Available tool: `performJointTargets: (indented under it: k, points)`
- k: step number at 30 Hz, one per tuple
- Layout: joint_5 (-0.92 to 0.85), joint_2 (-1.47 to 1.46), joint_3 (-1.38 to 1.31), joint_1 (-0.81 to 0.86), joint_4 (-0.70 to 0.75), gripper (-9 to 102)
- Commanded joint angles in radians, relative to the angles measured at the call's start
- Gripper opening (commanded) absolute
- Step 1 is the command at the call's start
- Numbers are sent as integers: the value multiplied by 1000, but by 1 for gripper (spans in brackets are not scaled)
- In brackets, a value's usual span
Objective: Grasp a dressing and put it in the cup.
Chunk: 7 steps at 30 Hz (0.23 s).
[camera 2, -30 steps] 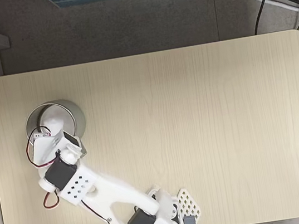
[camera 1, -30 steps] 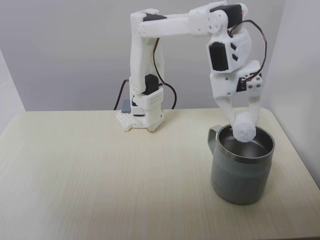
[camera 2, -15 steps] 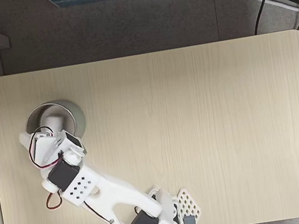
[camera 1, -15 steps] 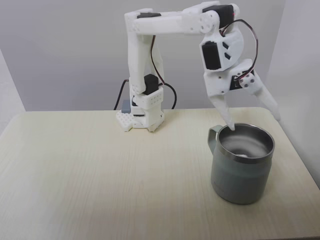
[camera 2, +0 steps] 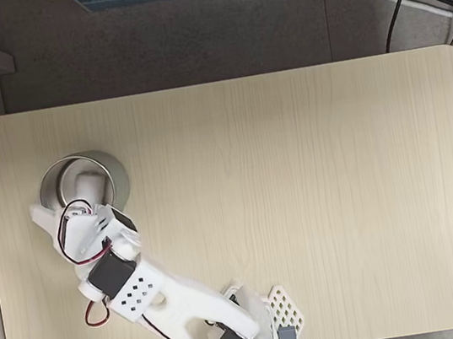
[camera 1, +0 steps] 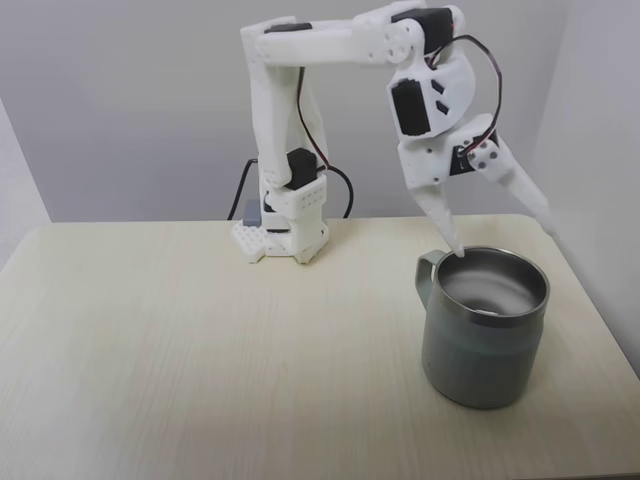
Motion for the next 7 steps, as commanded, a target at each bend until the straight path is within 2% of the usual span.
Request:
performJointTargets:
  k: [1,7]
  points:
    - [-3,-58,-14,-21,0,34]
    - [-8,-58,-28,-26,0,34]
